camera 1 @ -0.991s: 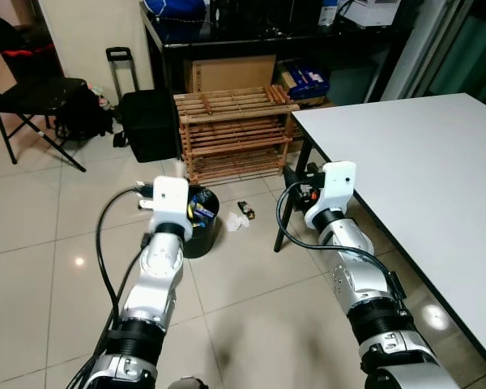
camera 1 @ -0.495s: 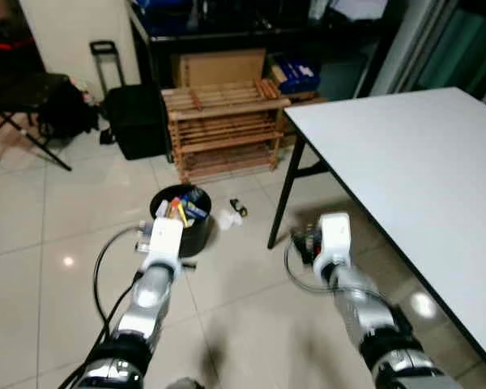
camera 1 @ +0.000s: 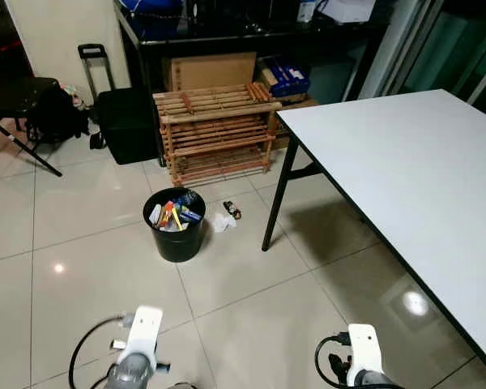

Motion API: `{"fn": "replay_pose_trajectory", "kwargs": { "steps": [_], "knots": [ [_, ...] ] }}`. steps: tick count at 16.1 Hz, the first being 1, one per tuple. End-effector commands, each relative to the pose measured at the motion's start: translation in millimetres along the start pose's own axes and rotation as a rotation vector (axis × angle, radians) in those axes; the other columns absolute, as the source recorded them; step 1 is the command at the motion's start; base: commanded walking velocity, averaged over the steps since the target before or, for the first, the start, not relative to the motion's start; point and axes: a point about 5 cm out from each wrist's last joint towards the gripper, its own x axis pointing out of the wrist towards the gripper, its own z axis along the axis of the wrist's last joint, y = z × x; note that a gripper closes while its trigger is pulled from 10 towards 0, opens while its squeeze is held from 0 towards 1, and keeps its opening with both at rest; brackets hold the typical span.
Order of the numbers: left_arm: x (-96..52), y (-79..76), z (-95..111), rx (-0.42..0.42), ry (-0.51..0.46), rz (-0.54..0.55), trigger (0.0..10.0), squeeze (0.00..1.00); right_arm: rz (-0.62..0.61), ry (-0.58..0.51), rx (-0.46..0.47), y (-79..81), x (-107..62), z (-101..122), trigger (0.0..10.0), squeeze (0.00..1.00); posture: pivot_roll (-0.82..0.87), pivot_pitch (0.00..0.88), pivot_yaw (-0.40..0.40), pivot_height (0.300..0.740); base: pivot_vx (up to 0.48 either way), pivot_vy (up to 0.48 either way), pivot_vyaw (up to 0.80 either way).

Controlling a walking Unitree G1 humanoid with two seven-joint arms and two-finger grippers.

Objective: Picking trash to rubbish bin

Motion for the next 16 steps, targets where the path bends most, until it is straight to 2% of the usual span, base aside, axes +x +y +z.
{"fn": "replay_pose_trajectory", "kwargs": {
  "steps": [1, 5, 8, 16],
  "knots": [
    [0.4, 1.9, 2, -0.012, -0.011, 0.009, 10.0, 0.0, -0.011, -0.02, 0.018, -3.7, -0.1, 4, 10.0, 0.0, 0.01, 0.0, -0.051, 0.74, 0.0, 0.0, 0.0],
    [1.9, 1.6, 10, -0.015, -0.037, 0.004, 10.0, 0.0, 0.013, -0.059, 0.009, 2.1, 2.8, 19, 10.0, 0.0, 0.01, 0.0, -0.052, 0.74, 0.0, 0.0, 0.0],
    [3.0, -1.1, 16, -0.006, -0.052, 0.0, 10.0, 0.0, 0.028, -0.071, 0.01, 7.0, 3.6, 22, 10.0, 0.0, 0.01, 0.0, -0.054, 0.74, 0.0, 0.0, 0.0],
    [2.9, 0.5, 14, -0.012, -0.043, 0.016, 10.0, 0.0, 0.037, -0.082, 0.022, 7.4, 3.2, 21, 10.0, 0.0, 0.0, 0.0, -0.069, 0.74, 0.0, 0.0, 0.0]
  ]
}}
